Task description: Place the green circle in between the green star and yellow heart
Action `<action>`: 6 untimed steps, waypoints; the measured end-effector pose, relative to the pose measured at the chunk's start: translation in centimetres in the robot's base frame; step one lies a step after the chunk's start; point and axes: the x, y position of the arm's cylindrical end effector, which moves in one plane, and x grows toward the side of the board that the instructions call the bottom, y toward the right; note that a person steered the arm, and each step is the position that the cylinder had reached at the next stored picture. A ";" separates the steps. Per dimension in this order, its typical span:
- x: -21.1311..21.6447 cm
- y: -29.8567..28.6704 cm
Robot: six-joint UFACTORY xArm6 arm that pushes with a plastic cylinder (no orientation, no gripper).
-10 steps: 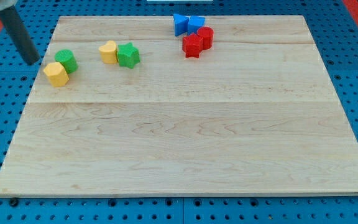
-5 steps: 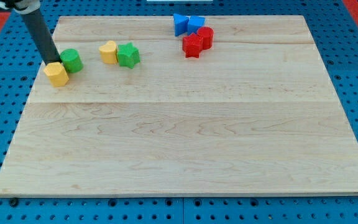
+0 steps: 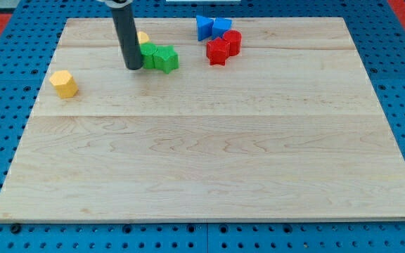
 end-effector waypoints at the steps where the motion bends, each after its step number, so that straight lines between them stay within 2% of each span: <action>1: -0.7 3.0; 3: 2.0 6.5; 4: 1.5 9.1; 6: -3.1 10.8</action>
